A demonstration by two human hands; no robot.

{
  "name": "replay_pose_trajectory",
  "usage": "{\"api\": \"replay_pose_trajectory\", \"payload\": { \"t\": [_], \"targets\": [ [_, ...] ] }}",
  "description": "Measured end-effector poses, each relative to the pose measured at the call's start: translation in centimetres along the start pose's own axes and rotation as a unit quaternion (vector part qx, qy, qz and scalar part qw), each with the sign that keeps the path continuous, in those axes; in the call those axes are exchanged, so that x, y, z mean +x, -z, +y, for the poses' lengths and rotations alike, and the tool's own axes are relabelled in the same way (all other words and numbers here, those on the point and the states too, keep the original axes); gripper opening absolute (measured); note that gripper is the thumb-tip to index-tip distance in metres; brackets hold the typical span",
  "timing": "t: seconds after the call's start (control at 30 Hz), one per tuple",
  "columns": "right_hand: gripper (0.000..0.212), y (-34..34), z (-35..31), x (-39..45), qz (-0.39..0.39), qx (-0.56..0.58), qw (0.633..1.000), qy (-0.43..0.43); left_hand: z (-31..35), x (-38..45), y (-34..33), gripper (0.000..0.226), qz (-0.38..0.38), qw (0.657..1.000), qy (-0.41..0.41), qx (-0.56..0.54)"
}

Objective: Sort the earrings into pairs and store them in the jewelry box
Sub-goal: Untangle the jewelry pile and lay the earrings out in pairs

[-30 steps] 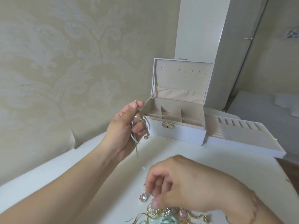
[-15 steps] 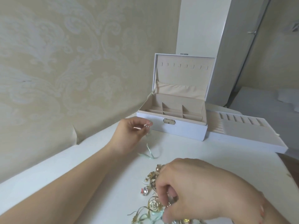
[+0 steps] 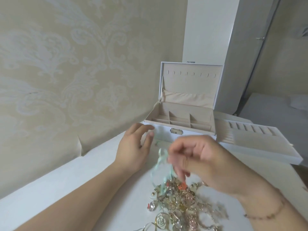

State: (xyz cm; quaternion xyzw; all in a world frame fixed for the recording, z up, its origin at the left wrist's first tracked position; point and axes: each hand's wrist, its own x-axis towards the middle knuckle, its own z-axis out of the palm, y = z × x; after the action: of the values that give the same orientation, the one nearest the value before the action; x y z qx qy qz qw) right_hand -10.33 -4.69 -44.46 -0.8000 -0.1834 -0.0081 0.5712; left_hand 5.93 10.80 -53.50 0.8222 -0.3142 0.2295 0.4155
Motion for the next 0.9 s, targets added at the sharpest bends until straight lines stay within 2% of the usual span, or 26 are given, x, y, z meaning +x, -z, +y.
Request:
{"api": "replay_pose_trajectory", "payload": {
  "t": [0.03,0.1,0.17,0.23,0.27,0.33,0.4,0.5,0.53,0.6,0.67,0.77,0.9],
  "targets": [
    [0.014,0.1,0.5,0.4,0.060,0.046,0.997,0.018,0.5,-0.1,0.1,0.027,0.013,0.999,-0.029,-0.014],
    [0.015,0.2,1.7,1.0,0.165,0.082,0.982,0.026,1.7,-0.4,0.0,0.026,-0.010,0.989,-0.042,-0.139],
    [0.012,0.5,2.9,1.5,0.228,0.071,0.971,0.019,2.8,-0.5,-0.2,0.041,-0.116,0.941,0.024,-0.317],
    [0.010,0.7,3.9,2.0,0.260,0.069,0.963,0.007,3.2,-0.6,-0.6,0.058,-0.218,0.878,0.065,-0.420],
    [0.010,0.8,4.3,2.2,0.269,0.075,0.960,0.000,3.3,-0.6,-0.6,0.059,-0.248,0.858,0.072,-0.445],
    [0.010,0.8,4.8,2.4,0.268,0.076,0.960,-0.018,3.5,-0.6,-0.6,0.048,-0.259,0.845,0.075,-0.462],
    [0.007,0.7,5.1,2.6,0.249,0.054,0.966,-0.034,3.7,-0.4,-0.4,0.026,-0.227,0.853,0.087,-0.463],
    [0.019,0.9,5.4,2.6,0.256,0.010,0.965,-0.058,3.2,0.2,-0.3,0.012,-0.140,0.901,0.126,-0.392],
    [0.024,1.3,5.5,2.5,0.275,-0.028,0.959,-0.066,2.4,0.4,-0.3,0.011,-0.106,0.929,0.131,-0.328],
    [0.026,2.1,5.7,2.0,0.292,-0.158,0.939,-0.093,0.4,0.6,-0.4,0.021,-0.065,0.991,0.067,-0.100],
    [0.021,2.7,5.8,1.3,0.238,-0.285,0.918,-0.142,-1.0,0.4,-0.3,0.033,-0.093,0.994,0.015,0.060],
    [0.011,2.5,5.7,0.7,0.125,-0.354,0.904,-0.206,-0.7,0.1,-0.6,0.045,-0.140,0.982,0.037,0.125],
    [0.030,0.6,4.9,0.9,-0.015,-0.373,0.907,-0.196,-0.1,0.1,-0.7,0.045,-0.193,0.968,0.016,0.157]
  ]
}}
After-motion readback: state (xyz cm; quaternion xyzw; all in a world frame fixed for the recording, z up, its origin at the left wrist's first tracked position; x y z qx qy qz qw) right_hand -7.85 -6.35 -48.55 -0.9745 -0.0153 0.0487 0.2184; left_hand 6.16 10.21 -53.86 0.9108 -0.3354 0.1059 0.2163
